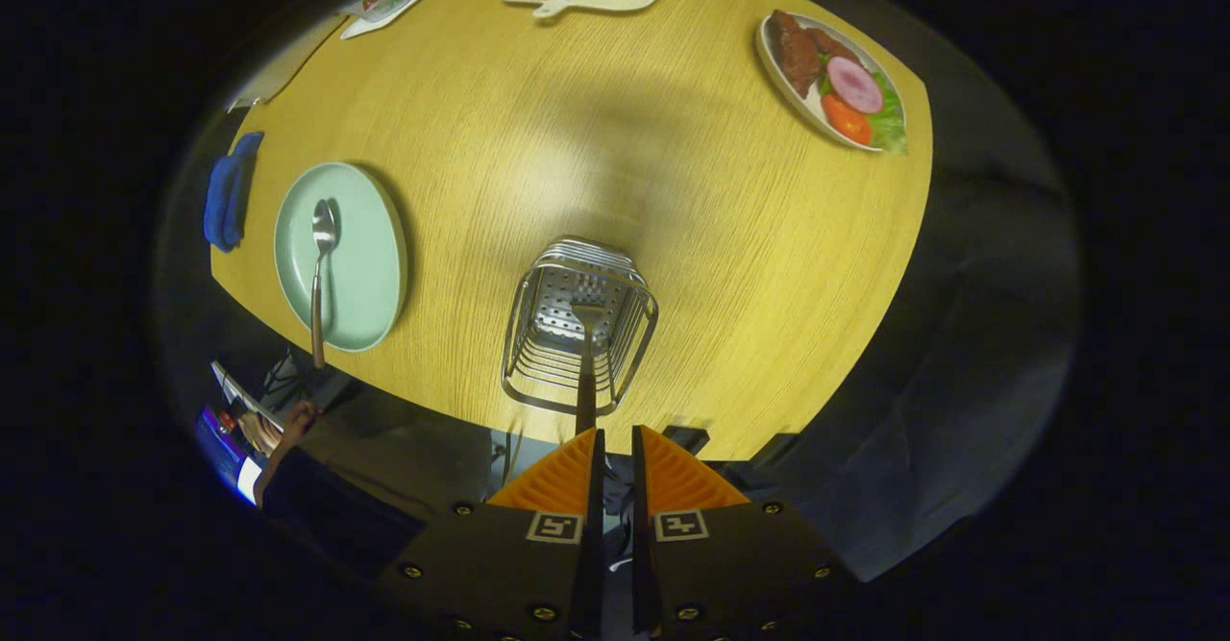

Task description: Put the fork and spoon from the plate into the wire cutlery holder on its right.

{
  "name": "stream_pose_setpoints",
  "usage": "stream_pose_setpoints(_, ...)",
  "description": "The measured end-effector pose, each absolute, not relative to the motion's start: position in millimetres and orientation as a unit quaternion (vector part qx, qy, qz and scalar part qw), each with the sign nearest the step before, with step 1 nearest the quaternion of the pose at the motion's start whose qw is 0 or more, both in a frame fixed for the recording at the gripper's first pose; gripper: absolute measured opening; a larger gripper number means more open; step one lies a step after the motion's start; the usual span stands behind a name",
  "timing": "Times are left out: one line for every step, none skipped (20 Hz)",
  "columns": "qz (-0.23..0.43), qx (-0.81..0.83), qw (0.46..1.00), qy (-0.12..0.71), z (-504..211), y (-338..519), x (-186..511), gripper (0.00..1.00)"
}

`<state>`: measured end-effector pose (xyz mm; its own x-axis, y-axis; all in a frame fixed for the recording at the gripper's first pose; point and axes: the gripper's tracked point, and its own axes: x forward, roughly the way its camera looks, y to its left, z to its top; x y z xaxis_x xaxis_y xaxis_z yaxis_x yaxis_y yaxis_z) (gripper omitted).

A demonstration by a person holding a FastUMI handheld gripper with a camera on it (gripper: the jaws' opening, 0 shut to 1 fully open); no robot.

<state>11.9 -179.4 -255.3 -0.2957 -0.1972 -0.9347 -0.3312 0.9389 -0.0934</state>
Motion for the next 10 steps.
stream_pose_setpoints(0.062, -0.153, 0.585, 0.794, -248.2, -173.6, 11.0, 0.13)
stream_pose_setpoints(0.064, -0.142, 0.597, 0.787, -242.0, -166.4, 8.4, 0.13)
stream_pose_setpoints(0.065, -0.133, 0.609, 0.779, -236.4, -160.6, 6.0, 0.13)
stream_pose_setpoints(0.070, -0.128, 0.619, 0.772, -232.3, -155.1, 1.8, 0.13)
stream_pose_setpoints(0.074, -0.130, 0.626, 0.765, -228.2, -151.1, -3.4, 0.13)
stream_pose_setpoints(0.077, -0.128, 0.635, 0.758, -225.1, -144.1, -9.3, 0.13)
stream_pose_setpoints(0.080, -0.121, 0.642, 0.753, -223.3, -135.4, -16.3, 0.13)
stream_pose_setpoints(0.081, -0.112, 0.650, 0.747, -222.0, -126.6, -24.3, 0.13)
stream_pose_setpoints(0.082, -0.109, 0.657, 0.741, -222.9, -118.3, -30.3, 0.13)
stream_pose_setpoints(0.085, -0.105, 0.663, 0.736, -224.1, -108.0, -36.4, 0.13)
